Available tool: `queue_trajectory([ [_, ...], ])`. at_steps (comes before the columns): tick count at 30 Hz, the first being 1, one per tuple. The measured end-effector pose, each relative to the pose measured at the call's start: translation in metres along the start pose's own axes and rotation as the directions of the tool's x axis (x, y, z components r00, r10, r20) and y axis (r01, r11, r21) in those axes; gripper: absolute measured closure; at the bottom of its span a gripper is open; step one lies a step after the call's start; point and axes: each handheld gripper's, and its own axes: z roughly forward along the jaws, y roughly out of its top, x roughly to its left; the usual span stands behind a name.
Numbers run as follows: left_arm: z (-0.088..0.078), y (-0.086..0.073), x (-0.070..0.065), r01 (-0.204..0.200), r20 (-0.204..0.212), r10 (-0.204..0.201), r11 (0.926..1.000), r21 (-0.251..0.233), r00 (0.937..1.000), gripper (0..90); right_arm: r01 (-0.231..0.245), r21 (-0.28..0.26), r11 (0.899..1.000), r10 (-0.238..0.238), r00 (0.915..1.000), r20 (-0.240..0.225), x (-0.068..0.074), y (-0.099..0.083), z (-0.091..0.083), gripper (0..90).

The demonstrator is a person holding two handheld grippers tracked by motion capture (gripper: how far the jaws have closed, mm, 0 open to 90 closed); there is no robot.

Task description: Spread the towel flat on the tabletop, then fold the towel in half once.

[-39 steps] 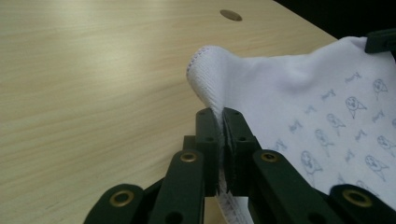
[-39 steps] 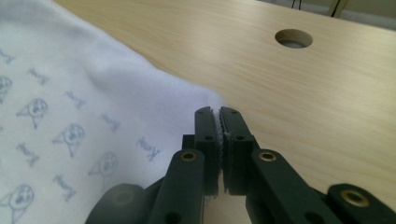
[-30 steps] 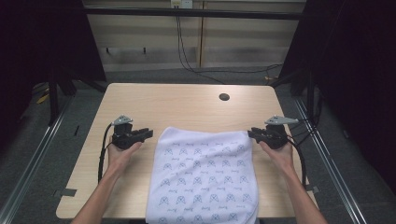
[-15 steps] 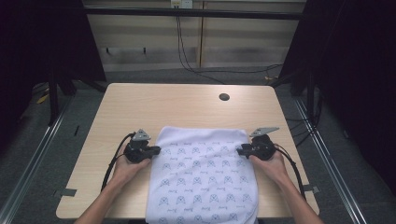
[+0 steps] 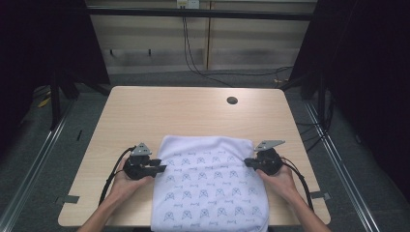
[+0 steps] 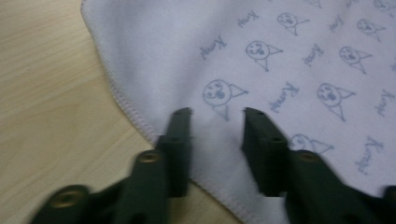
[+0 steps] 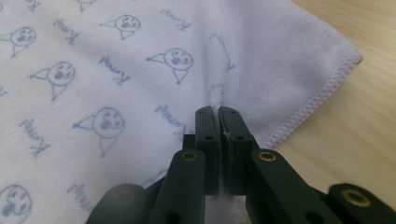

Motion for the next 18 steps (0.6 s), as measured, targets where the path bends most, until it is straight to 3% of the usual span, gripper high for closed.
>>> queue_trajectory([
  [1,-0.001,-0.001,0.000,0.000,0.012,0.000,1.0000,0.005,0.9999,85.3,0.001,0.000,1.000,-0.001,1.0000,0.001,0.000,-0.003,-0.003,87.2],
  [2,-0.001,-0.001,0.000,0.007,0.032,-0.008,0.9999,0.009,0.9995,89.1,-0.010,-0.002,1.000,0.010,0.9999,-0.010,0.000,-0.007,-0.006,87.1],
  [5,-0.006,-0.005,-0.007,0.010,0.085,-0.012,0.9995,0.029,0.9963,89.7,-0.030,0.011,0.999,0.031,0.9986,-0.042,0.005,-0.017,-0.016,86.4],
  [7,-0.010,-0.010,-0.013,0.024,0.141,-0.030,0.9989,0.039,0.9895,87.0,-0.033,0.019,0.999,0.034,0.9981,-0.051,0.011,-0.024,-0.024,80.3],
  [9,-0.015,-0.013,-0.018,0.030,0.153,-0.035,0.9989,0.035,0.9876,73.7,-0.049,0.023,0.999,0.050,0.9970,-0.059,0.015,-0.029,-0.030,67.9],
  [11,-0.020,-0.011,-0.020,0.026,0.145,-0.027,0.9996,0.006,0.9891,65.6,-0.032,-0.010,0.999,0.032,0.9990,-0.031,0.015,-0.030,-0.036,63.8],
  [12,-0.023,-0.009,-0.017,0.039,0.136,-0.036,0.9990,-0.022,0.9900,63.7,-0.051,-0.038,0.998,0.049,0.9982,-0.035,0.010,-0.029,-0.039,63.8],
  [14,-0.026,-0.002,-0.007,0.063,0.128,-0.053,0.9953,-0.074,0.9903,67.5,-0.081,-0.083,0.993,0.079,0.9965,-0.024,-0.001,-0.023,-0.044,65.9],
  [16,-0.024,0.005,0.004,0.086,0.073,-0.079,0.9904,-0.108,0.9942,68.6,-0.101,-0.126,0.987,0.101,0.9949,-0.002,-0.013,-0.016,-0.046,66.7],
  [18,-0.020,0.012,0.017,0.110,0.051,-0.105,0.9860,-0.125,0.9932,66.1,-0.101,-0.119,0.988,0.106,0.9936,0.038,-0.027,-0.008,-0.042,66.4],
])
